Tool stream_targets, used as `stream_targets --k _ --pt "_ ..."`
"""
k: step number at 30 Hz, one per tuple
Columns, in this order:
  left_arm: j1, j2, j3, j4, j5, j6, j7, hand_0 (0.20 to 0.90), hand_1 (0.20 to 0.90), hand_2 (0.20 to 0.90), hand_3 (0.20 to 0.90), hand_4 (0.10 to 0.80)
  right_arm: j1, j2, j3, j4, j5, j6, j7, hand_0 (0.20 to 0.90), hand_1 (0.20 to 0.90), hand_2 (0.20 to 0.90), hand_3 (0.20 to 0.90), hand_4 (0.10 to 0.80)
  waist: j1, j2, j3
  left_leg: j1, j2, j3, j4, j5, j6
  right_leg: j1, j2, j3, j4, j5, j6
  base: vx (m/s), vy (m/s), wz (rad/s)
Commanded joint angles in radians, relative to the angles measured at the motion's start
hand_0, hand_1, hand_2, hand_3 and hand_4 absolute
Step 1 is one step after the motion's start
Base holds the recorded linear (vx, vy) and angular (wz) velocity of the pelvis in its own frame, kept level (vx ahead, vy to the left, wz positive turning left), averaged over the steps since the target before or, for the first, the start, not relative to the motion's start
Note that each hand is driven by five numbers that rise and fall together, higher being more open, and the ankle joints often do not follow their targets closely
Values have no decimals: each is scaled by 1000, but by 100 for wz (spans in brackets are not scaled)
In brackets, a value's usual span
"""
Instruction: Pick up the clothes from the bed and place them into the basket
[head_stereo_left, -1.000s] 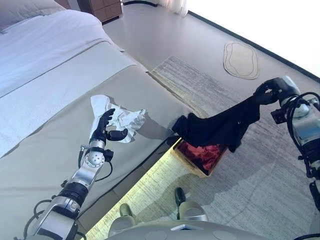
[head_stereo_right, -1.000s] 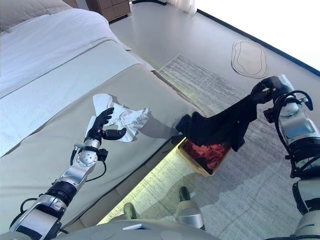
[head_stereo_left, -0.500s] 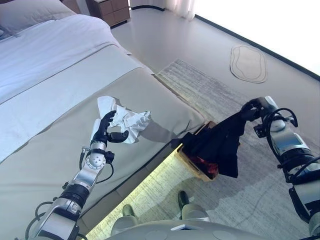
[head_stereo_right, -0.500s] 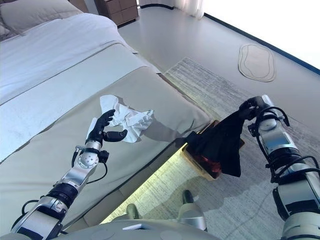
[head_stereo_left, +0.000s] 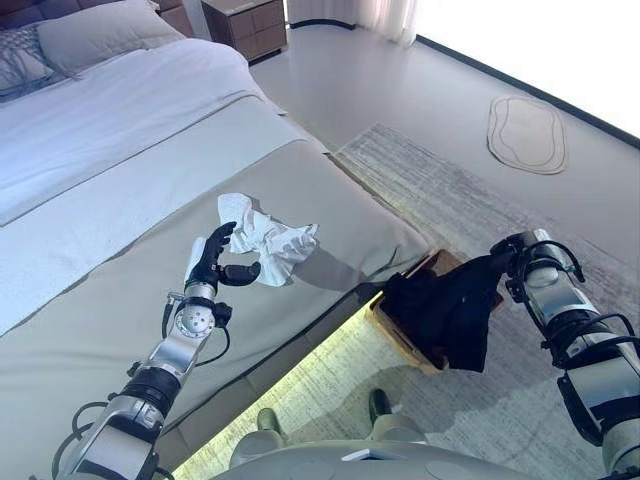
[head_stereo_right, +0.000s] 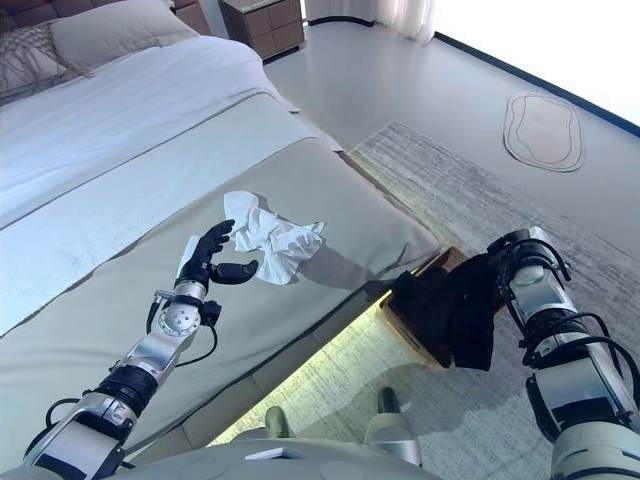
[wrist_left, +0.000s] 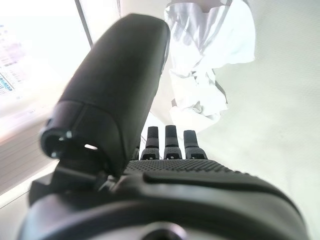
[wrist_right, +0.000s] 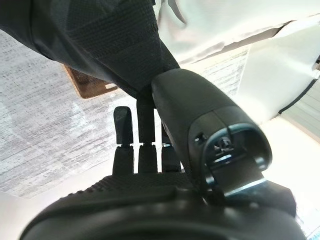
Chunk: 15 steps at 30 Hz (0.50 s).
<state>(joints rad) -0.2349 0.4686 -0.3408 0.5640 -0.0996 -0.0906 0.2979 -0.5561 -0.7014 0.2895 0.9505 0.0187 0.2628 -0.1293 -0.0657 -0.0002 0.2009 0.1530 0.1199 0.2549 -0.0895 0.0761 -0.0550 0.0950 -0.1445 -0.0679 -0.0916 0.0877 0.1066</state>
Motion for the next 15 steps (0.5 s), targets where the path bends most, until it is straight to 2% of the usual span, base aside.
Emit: stream_targets --k 1,15 --pt "-109 40 -34 -84 -2 -69 39 900 900 900 900 800 -142 -55 47 28 -32 -79 -62 900 900 900 900 800 37 -11 -32 15 48 -29 2 -84 -22 -7 -68 -25 39 -14 31 0 0 0" --pt "-90 39 -22 -73 4 -81 48 900 900 900 900 800 -141 -104 49 -90 -20 -111 -60 900 900 900 900 800 43 -24 -27 8 52 -38 2 -80 -25 -4 -71 -38 37 -17 31 0 0 2"
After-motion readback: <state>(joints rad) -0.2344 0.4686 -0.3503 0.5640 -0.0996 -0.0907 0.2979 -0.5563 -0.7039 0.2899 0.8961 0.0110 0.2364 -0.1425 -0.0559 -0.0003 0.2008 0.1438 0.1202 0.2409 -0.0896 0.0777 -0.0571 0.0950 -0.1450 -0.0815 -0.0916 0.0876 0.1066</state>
